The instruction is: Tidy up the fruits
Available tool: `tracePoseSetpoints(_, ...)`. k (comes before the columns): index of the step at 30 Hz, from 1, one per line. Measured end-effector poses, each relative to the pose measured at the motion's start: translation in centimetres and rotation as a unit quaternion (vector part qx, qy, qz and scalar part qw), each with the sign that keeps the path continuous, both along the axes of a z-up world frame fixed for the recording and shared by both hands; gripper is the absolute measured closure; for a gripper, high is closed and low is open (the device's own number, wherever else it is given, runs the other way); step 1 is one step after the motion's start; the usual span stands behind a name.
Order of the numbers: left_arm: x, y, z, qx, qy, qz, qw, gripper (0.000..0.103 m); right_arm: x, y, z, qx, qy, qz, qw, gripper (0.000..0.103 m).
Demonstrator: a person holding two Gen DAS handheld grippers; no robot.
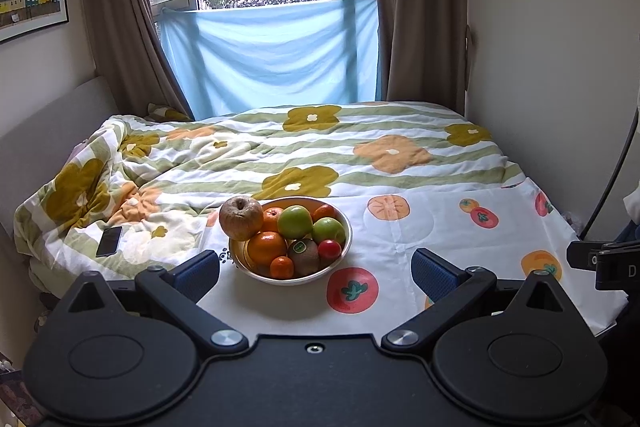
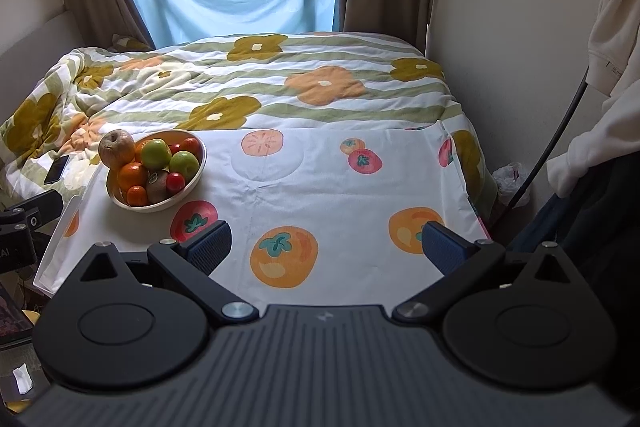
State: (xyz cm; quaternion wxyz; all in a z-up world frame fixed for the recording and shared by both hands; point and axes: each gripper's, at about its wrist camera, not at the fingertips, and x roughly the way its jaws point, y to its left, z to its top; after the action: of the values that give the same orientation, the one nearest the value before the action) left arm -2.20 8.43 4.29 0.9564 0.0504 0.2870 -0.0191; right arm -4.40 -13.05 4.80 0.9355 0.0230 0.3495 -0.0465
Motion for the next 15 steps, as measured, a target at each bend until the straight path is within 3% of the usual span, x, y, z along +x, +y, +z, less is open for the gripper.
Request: tracePoseSetpoints(15, 0.08, 0.07, -0.13, -0.001, 0.002, -0.001, 1.0, 0.0, 0.19, -0.1, -0.8, -0.001, 0.006, 0.0, 1.0, 0.0)
